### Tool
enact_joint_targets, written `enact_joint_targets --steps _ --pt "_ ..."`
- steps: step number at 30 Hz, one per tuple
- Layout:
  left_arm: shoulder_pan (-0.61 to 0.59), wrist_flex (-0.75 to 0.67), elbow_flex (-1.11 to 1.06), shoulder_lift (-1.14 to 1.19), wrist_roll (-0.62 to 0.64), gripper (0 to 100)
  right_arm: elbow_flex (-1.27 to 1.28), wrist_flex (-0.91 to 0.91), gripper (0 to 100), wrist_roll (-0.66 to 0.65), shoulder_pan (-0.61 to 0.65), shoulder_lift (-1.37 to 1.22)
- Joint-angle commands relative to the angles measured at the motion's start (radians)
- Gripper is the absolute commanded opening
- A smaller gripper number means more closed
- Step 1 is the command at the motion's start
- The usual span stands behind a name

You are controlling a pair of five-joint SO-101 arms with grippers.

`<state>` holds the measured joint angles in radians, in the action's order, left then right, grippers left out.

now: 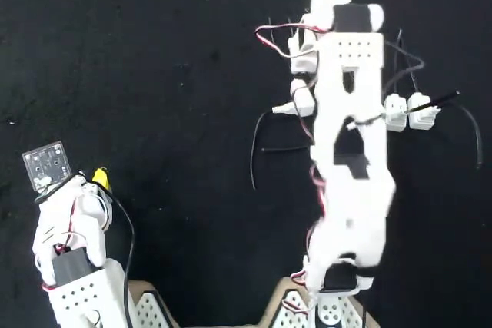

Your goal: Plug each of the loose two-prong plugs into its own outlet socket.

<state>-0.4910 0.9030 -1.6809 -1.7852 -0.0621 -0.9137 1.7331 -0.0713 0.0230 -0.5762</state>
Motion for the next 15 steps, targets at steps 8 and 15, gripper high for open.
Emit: enact_joint_targets --steps 8,15 --pt "0.012 0.034 -0.019 -0.009 0.006 15 0.863 -0.245 1.1 0.009 0.026 0.823" --pt "0.012 0.029 -0.019 -0.009 0.011 10 1.463 -0.540 1.2 0.020 0.032 1.191"
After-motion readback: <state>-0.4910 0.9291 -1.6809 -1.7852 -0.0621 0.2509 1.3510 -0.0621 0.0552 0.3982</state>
